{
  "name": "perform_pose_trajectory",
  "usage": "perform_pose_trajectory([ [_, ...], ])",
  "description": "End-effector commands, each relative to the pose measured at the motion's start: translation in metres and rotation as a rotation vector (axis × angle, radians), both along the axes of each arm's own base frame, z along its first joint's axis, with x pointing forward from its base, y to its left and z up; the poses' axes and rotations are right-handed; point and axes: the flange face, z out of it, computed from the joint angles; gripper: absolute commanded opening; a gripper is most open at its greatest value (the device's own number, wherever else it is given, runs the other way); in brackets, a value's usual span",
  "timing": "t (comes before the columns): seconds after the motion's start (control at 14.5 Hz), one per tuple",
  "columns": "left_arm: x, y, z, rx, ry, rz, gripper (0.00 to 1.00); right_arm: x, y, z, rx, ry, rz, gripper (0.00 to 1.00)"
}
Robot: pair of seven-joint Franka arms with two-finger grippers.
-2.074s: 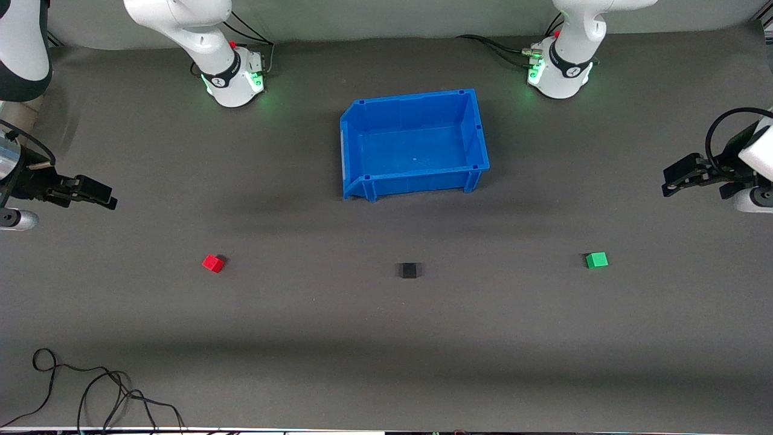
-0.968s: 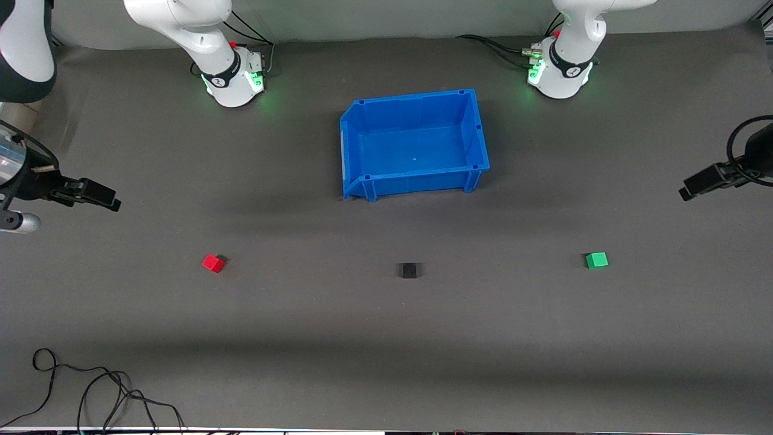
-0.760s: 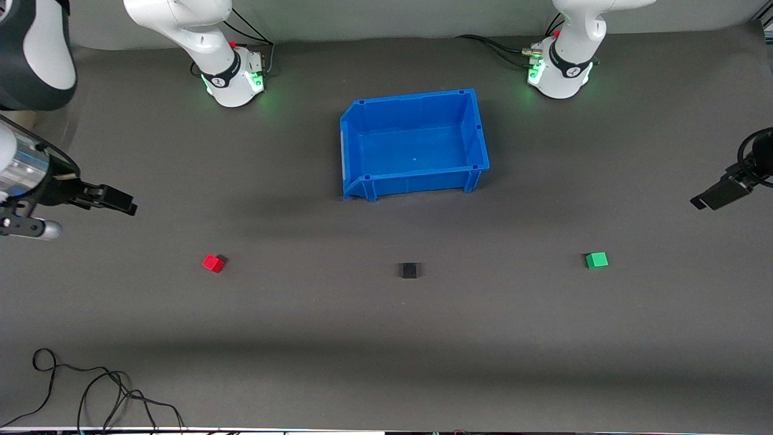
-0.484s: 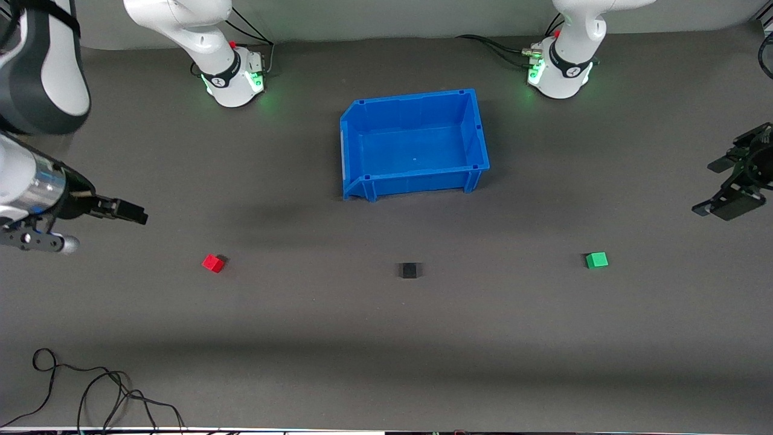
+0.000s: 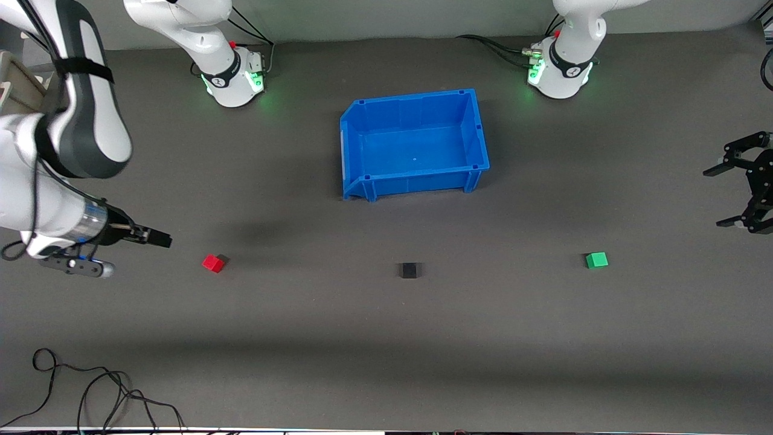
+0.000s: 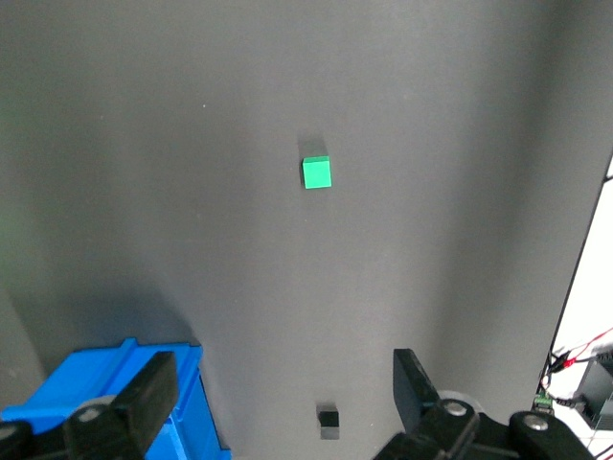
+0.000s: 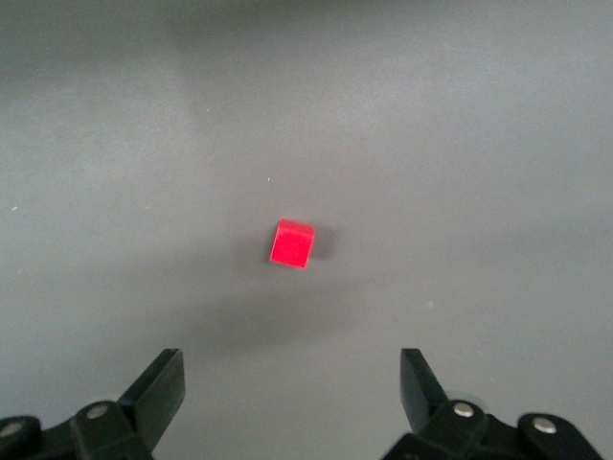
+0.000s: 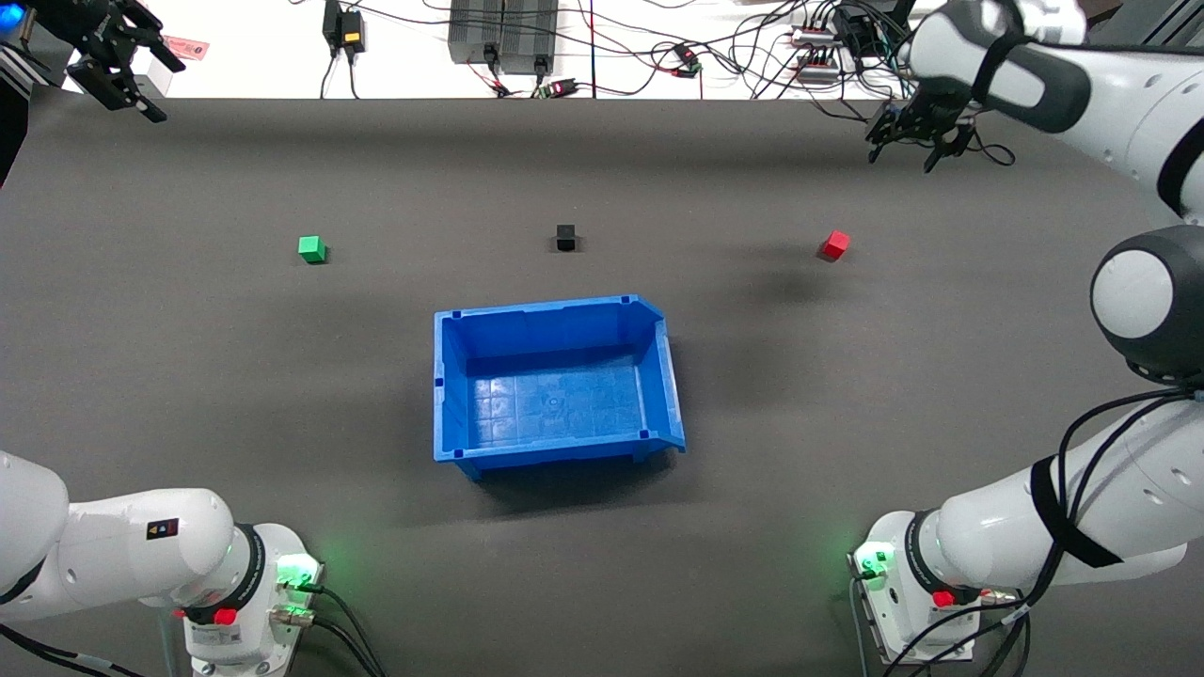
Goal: Attach green and red cubes to black cube
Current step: 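Reach the right gripper to the red cube while the left gripper reaches the green cube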
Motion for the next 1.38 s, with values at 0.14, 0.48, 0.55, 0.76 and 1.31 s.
perform_pose_trajectory([
  [0.14,0.005,0.028,-0.067,-0.111,0.017,0.041,1.0,0.005,0.005,-0.082,0.002,-0.032,-0.07,1.0],
  [0.48,0.003,0.05,-0.163,-0.237,-0.035,-0.006,1.0,0.009,0.007,-0.141,-0.007,-0.035,-0.081,1.0],
  [0.55,0.0,0.051,-0.183,-0.272,-0.043,-0.018,1.0,0.01,0.007,-0.151,-0.008,-0.035,-0.081,1.0],
  [0.76,-0.011,0.057,-0.233,-0.333,-0.078,-0.032,1.0,0.007,0.006,-0.186,-0.013,-0.023,-0.083,1.0],
  [1.31,-0.022,0.056,-0.326,-0.325,-0.112,0.098,1.0,0.0,0.005,-0.216,-0.018,-0.034,-0.096,0.9],
])
